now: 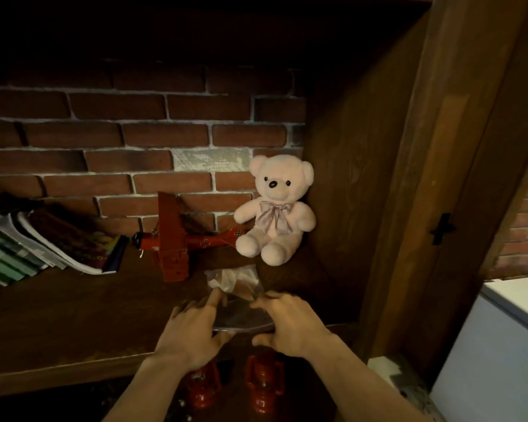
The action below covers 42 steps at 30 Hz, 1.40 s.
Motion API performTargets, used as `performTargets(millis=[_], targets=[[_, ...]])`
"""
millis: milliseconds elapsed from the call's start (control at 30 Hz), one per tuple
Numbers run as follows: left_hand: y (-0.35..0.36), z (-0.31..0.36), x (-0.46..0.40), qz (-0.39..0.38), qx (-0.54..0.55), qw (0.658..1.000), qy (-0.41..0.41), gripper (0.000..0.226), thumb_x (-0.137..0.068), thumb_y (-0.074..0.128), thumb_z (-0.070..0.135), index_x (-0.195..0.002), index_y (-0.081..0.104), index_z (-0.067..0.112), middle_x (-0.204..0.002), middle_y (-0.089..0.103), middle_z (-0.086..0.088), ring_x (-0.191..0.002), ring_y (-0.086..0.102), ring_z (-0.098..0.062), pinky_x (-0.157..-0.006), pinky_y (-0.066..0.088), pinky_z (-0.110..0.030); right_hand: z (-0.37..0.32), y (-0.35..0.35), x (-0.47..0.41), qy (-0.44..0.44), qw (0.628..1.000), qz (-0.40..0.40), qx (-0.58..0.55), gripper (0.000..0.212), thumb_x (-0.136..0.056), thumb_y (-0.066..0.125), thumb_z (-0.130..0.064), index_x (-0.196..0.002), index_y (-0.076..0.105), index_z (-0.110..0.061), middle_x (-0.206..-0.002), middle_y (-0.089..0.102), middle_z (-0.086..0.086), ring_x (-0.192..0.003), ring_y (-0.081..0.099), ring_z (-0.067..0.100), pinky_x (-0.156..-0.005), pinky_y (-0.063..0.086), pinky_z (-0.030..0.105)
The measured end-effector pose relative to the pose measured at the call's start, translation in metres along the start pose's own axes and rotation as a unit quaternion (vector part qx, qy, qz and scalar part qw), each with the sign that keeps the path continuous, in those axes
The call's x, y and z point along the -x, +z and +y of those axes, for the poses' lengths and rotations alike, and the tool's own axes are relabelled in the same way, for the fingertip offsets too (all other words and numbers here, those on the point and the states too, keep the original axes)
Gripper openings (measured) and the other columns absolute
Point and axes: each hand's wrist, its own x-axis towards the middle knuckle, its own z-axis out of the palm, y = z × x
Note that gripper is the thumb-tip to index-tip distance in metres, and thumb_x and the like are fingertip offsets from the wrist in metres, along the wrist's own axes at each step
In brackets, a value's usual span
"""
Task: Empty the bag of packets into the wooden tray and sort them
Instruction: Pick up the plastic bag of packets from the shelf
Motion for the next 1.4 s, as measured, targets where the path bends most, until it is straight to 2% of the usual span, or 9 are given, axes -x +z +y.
performTargets(millis=[167, 267, 400, 533, 667, 833, 1100, 1267, 1400], targets=[[-0.013, 0.004, 0.004, 0.029, -0.009, 1.000, 0.000, 0.028, -0.097, 0.049, 0.044, -0.123, 0.045, 0.035, -0.125, 0.062, 0.009, -0.125, 0.054, -0.019, -0.110, 0.035, -0.042, -0.003, -0.014, 0.006, -0.014, 1.000, 0.023, 0.006, 0.018, -0.090, 0.071, -0.032, -0.106, 0.068, -0.026, -0.114, 0.068, -0.001, -0.102, 0.066, 0.025, -0.083, 0.052, 0.037], [-0.024, 0.008, 0.006, 0.055, -0.025, 0.998, 0.002, 0.035, -0.099, 0.048, 0.043, -0.131, 0.048, 0.031, -0.129, 0.061, 0.006, -0.125, 0.054, -0.019, -0.108, 0.037, -0.041, -0.003, -0.025, 0.009, -0.012, 0.999, 0.045, 0.002, 0.005, -0.095, 0.065, -0.031, -0.098, 0.067, -0.028, -0.106, 0.070, -0.002, -0.095, 0.066, 0.023, -0.077, 0.051, 0.036], [-0.042, 0.016, 0.007, 0.091, -0.046, 0.995, 0.002, 0.043, -0.099, 0.050, 0.042, -0.139, 0.044, 0.027, -0.132, 0.059, 0.004, -0.125, 0.055, -0.020, -0.105, 0.040, -0.041, -0.007, -0.045, 0.012, -0.020, 0.996, 0.083, 0.001, 0.005, -0.095, 0.064, -0.034, -0.096, 0.066, -0.029, -0.102, 0.069, -0.003, -0.091, 0.065, 0.024, -0.074, 0.052, 0.040], [-0.064, 0.025, 0.015, 0.141, -0.035, 0.989, 0.020, 0.015, -0.096, 0.056, 0.038, -0.109, 0.048, 0.037, -0.112, 0.062, 0.011, -0.110, 0.060, -0.014, -0.095, 0.044, -0.037, -0.013, -0.071, 0.017, -0.036, 0.992, 0.123, 0.004, 0.005, -0.097, 0.062, -0.030, -0.098, 0.065, -0.027, -0.099, 0.070, -0.003, -0.086, 0.065, 0.024, -0.071, 0.055, 0.043], [-0.085, 0.033, 0.027, 0.184, -0.024, 0.982, 0.029, 0.013, -0.095, 0.058, 0.037, -0.095, 0.046, 0.039, -0.099, 0.062, 0.013, -0.097, 0.059, -0.011, -0.091, 0.044, -0.035, -0.023, -0.097, 0.024, -0.049, 0.985, 0.166, 0.008, 0.010, -0.098, 0.058, -0.029, -0.101, 0.067, -0.026, -0.098, 0.071, -0.002, -0.086, 0.065, 0.022, -0.069, 0.050, 0.037], [-0.110, 0.043, 0.043, 0.216, -0.017, 0.975, 0.046, 0.015, -0.094, 0.061, 0.037, -0.094, 0.046, 0.041, -0.100, 0.061, 0.014, -0.097, 0.058, -0.008, -0.095, 0.046, -0.035, -0.037, -0.120, 0.036, -0.059, 0.975, 0.215, 0.008, 0.009, -0.098, 0.059, -0.030, -0.101, 0.067, -0.026, -0.097, 0.072, -0.006, -0.085, 0.065, 0.015, -0.068, 0.050, 0.032], [-0.141, 0.048, 0.065, 0.256, -0.030, 0.965, 0.049, 0.004, -0.094, 0.059, 0.035, -0.098, 0.058, 0.034, -0.102, 0.070, 0.010, -0.101, 0.064, -0.018, -0.086, 0.046, -0.039, -0.057, -0.147, 0.053, -0.052, 0.970, 0.237, 0.010, 0.014, -0.098, 0.059, -0.030, -0.103, 0.071, -0.026, -0.094, 0.074, -0.004, -0.087, 0.067, 0.021, -0.067, 0.046, 0.032], [-0.160, 0.051, 0.080, 0.271, -0.031, 0.961, 0.052, 0.006, -0.097, 0.056, 0.034, -0.099, 0.061, 0.035, -0.106, 0.069, 0.011, -0.102, 0.063, -0.018, -0.089, 0.049, -0.040, -0.069, -0.164, 0.063, -0.043, 0.969, 0.243, 0.014, 0.015, -0.097, 0.059, -0.026, -0.103, 0.073, -0.027, -0.096, 0.073, -0.004, -0.091, 0.064, 0.017, -0.068, 0.043, 0.030], [-0.169, 0.051, 0.086, 0.282, -0.031, 0.958, 0.046, 0.005, -0.096, 0.057, 0.036, -0.098, 0.061, 0.038, -0.105, 0.071, 0.011, -0.100, 0.064, -0.020, -0.087, 0.051, -0.042, -0.077, -0.172, 0.067, -0.035, 0.965, 0.260, 0.023, 0.015, -0.097, 0.061, -0.032, -0.106, 0.073, -0.031, -0.096, 0.074, -0.007, -0.088, 0.066, 0.016, -0.070, 0.040, 0.029]])
